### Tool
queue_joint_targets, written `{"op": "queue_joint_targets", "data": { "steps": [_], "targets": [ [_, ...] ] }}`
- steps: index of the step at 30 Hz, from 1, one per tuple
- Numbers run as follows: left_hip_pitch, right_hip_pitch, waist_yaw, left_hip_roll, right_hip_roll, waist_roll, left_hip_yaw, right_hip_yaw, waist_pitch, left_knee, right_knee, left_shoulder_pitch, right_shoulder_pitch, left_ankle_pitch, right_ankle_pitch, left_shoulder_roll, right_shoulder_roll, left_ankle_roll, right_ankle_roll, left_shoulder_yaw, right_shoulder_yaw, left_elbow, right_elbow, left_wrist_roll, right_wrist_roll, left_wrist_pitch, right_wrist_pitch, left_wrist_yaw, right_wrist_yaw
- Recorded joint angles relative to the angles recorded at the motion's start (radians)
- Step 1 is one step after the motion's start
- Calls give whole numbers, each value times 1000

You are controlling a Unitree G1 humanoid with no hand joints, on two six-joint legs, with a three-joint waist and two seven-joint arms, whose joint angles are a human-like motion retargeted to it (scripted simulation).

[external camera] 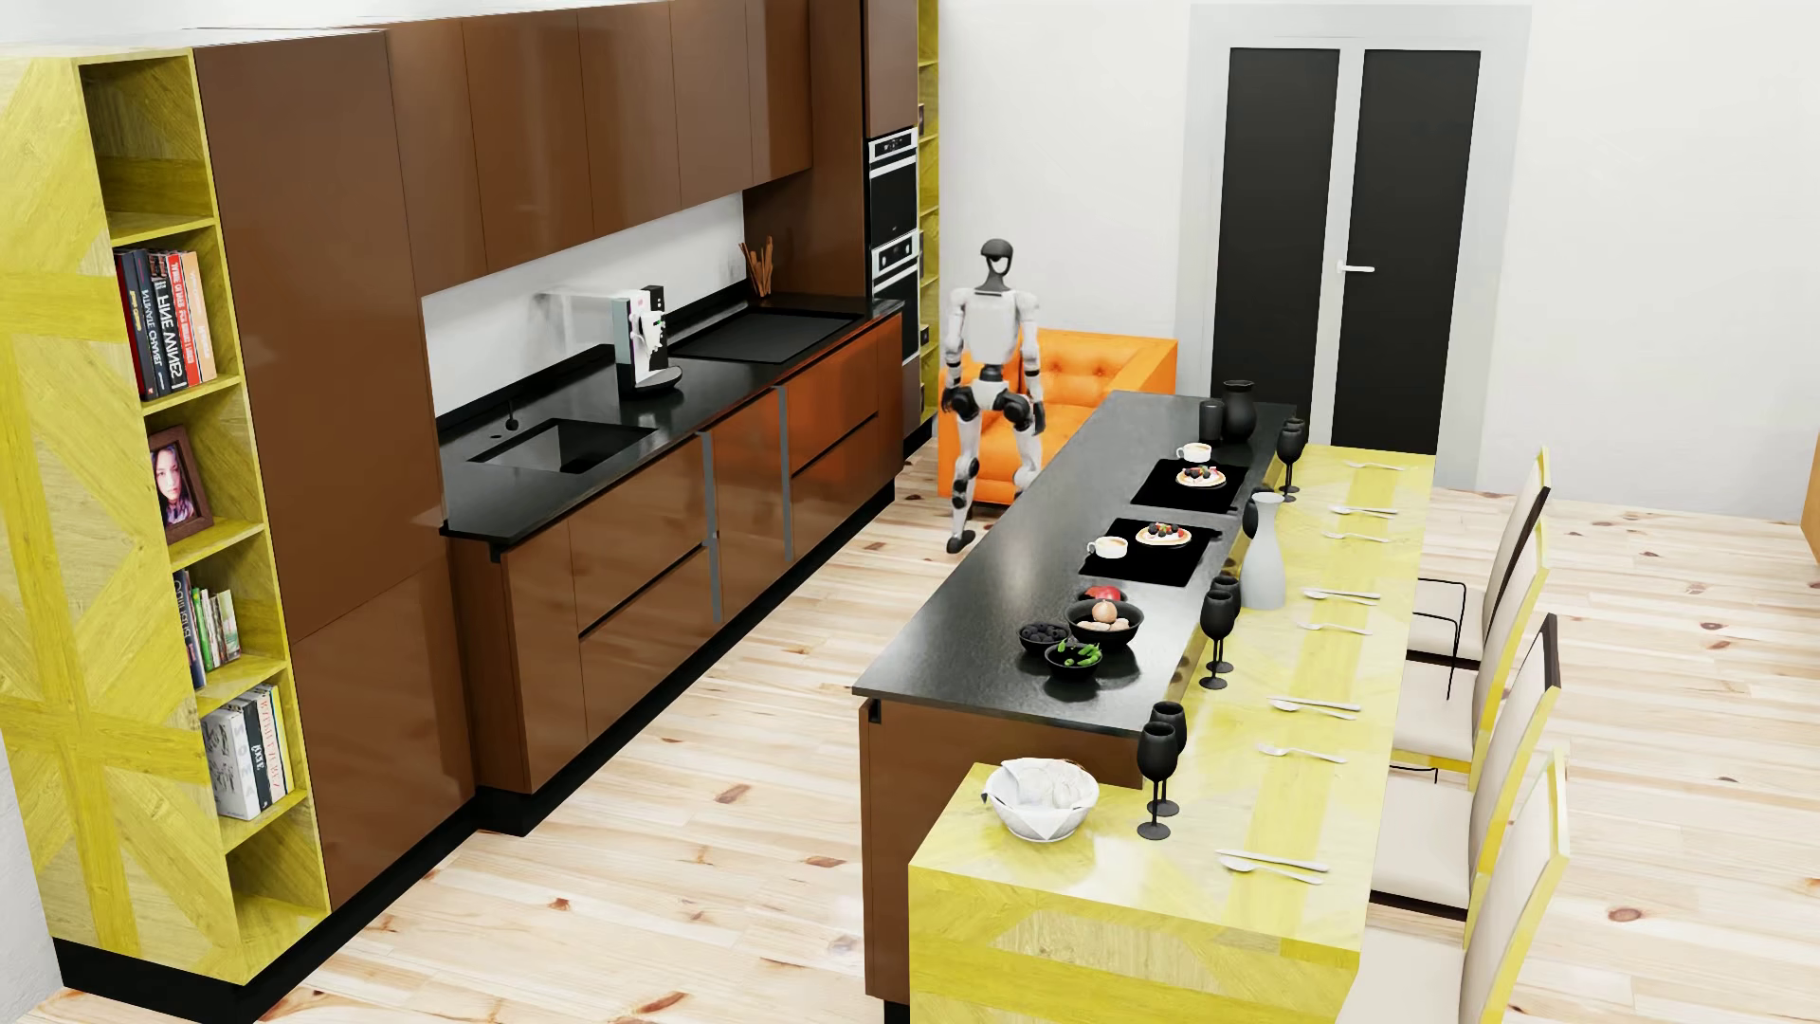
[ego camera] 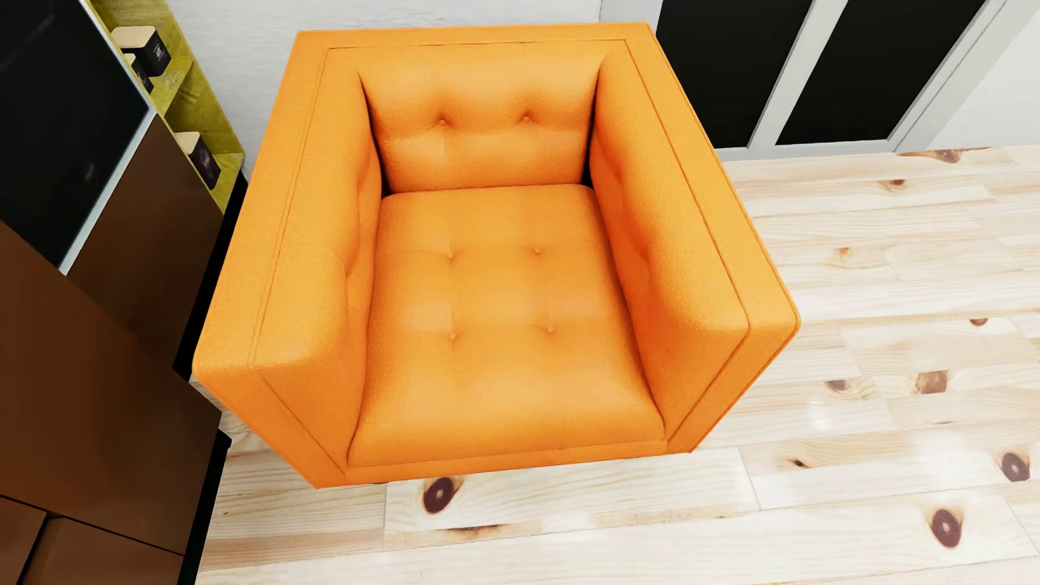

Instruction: Move towards the armchair

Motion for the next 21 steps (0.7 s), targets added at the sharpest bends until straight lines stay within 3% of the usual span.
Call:
{"op": "queue_joint_targets", "data": {
  "steps": [2,5,8,9,12,16,21],
  "targets": [
    [12,1,-8,2,0,4,8,8,0,-4,12,4,13,2,-9,-28,-2,6,1,32,20,36,10,1,8,13,-17,-16,49],
    [33,5,-22,2,-2,10,21,20,-1,-11,30,-7,10,2,-20,-37,-17,15,2,7,-15,106,-47,61,18,36,-43,-73,-28],
    [56,23,-34,5,0,14,36,32,-2,-16,19,-20,-53,-4,-20,-43,-48,16,2,-10,71,115,-87,97,-104,51,-76,-100,-60],
    [61,25,-35,7,2,15,42,38,-2,-13,18,-22,-73,-8,-20,-42,-46,16,3,-7,61,105,-103,101,-100,46,-75,-92,-64],
    [70,19,-29,15,9,19,62,63,-1,-3,32,-20,-121,-21,-27,-32,-30,20,6,13,-14,61,-156,92,1,15,-108,-72,-108],
    [68,9,-22,20,9,24,77,80,1,20,61,-39,-147,-57,-63,-26,-50,9,1,18,-6,17,-229,84,-3,-2,-137,-56,-161],
    [87,3,-10,26,1,28,117,106,3,41,111,-40,-135,-146,-134,-40,-71,32,25,9,11,-35,-197,67,3,-11,-113,-53,-126]
  ]
}}
